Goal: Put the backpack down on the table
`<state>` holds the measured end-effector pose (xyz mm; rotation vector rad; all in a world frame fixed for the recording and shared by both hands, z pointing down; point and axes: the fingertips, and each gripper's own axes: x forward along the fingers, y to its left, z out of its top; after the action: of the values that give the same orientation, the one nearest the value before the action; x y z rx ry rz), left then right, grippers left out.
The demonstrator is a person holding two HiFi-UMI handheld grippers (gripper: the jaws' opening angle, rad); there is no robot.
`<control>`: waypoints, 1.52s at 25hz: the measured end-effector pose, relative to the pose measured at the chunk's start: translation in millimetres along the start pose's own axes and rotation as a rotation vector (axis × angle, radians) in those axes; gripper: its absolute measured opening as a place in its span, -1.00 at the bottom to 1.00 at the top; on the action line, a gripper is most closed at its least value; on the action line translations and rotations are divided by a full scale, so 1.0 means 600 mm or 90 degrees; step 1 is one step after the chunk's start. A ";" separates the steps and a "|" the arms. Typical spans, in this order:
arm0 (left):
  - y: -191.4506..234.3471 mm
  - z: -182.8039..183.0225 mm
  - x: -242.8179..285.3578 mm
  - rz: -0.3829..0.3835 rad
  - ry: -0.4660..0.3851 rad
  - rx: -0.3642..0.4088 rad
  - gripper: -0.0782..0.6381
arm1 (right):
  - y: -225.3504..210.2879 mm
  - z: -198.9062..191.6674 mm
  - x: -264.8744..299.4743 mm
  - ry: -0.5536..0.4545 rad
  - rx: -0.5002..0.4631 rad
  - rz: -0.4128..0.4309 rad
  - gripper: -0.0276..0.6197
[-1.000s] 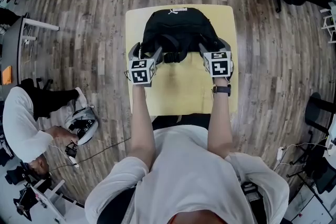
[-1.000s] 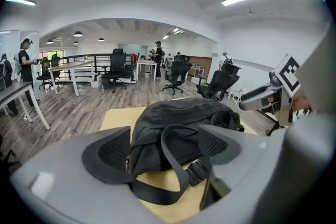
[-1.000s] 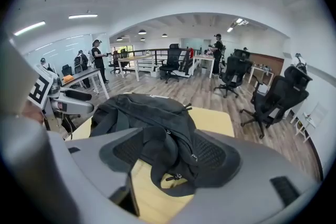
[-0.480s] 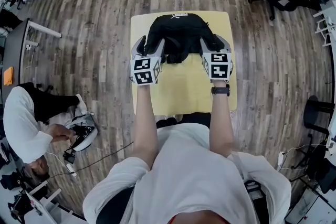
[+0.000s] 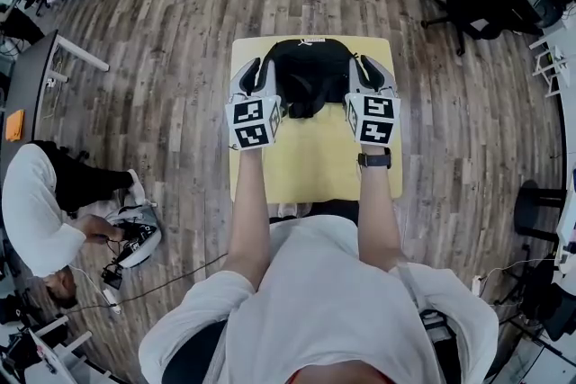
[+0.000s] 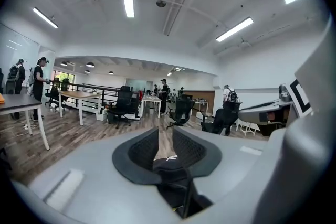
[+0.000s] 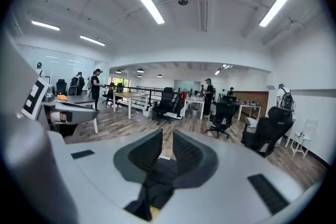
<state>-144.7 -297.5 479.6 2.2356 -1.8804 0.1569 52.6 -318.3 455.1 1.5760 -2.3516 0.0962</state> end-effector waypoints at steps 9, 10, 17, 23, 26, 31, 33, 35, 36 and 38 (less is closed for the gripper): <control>-0.010 0.068 -0.037 -0.006 -0.049 0.041 -0.74 | 0.023 0.073 -0.044 -0.079 0.010 -0.020 -0.84; -0.013 0.075 -0.042 -0.009 -0.052 0.045 -0.75 | 0.024 0.077 -0.050 -0.086 0.011 -0.024 -0.85; -0.028 0.144 -0.079 -0.012 -0.106 0.055 -0.76 | 0.013 0.122 -0.093 -0.142 0.043 -0.048 -0.88; -0.036 0.160 -0.106 -0.017 -0.126 0.082 -0.76 | 0.001 0.126 -0.123 -0.148 0.020 -0.066 -0.89; -0.038 0.156 -0.117 -0.020 -0.130 0.080 -0.76 | 0.006 0.127 -0.136 -0.149 0.021 -0.060 -0.89; -0.049 0.161 -0.132 -0.025 -0.139 0.084 -0.76 | 0.011 0.138 -0.155 -0.164 0.025 -0.054 -0.89; -0.049 0.162 -0.138 -0.025 -0.144 0.082 -0.76 | 0.016 0.138 -0.160 -0.168 0.024 -0.049 -0.89; -0.046 0.161 -0.142 -0.023 -0.146 0.079 -0.76 | 0.022 0.138 -0.163 -0.169 0.023 -0.045 -0.89; -0.044 0.161 -0.144 -0.021 -0.147 0.079 -0.76 | 0.025 0.138 -0.164 -0.170 0.023 -0.044 -0.89; -0.039 0.160 -0.147 -0.017 -0.146 0.080 -0.76 | 0.030 0.138 -0.167 -0.172 0.025 -0.042 -0.89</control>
<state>-142.8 -231.1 364.9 2.4538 -2.0027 0.0139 53.1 -240.3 349.2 1.7817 -2.5072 -0.0933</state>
